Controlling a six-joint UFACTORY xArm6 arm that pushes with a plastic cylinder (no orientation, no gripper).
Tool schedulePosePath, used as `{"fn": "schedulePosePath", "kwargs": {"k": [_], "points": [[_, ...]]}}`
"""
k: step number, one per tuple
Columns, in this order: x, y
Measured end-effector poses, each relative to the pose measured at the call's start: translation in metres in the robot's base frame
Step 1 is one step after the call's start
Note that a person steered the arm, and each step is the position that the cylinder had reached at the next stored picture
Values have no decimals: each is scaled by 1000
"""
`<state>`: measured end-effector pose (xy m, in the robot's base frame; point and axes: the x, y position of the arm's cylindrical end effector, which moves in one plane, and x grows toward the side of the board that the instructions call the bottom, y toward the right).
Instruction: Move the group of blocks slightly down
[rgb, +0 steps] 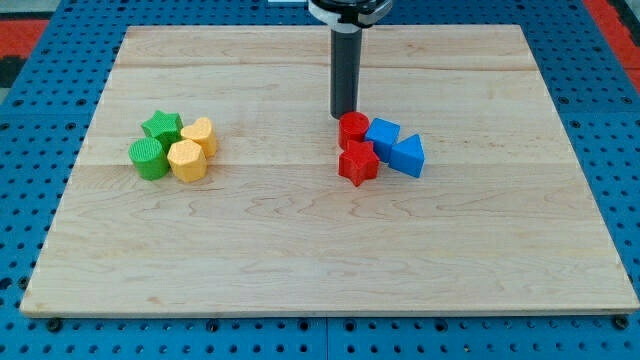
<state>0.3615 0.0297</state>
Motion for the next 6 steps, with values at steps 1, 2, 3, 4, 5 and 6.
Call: {"fn": "schedulePosePath", "kwargs": {"k": [1,2,3,4,5,6], "points": [[0,5],[-13,-10],[-19,-43],[1,-55],[20,-47],[36,-24]]}}
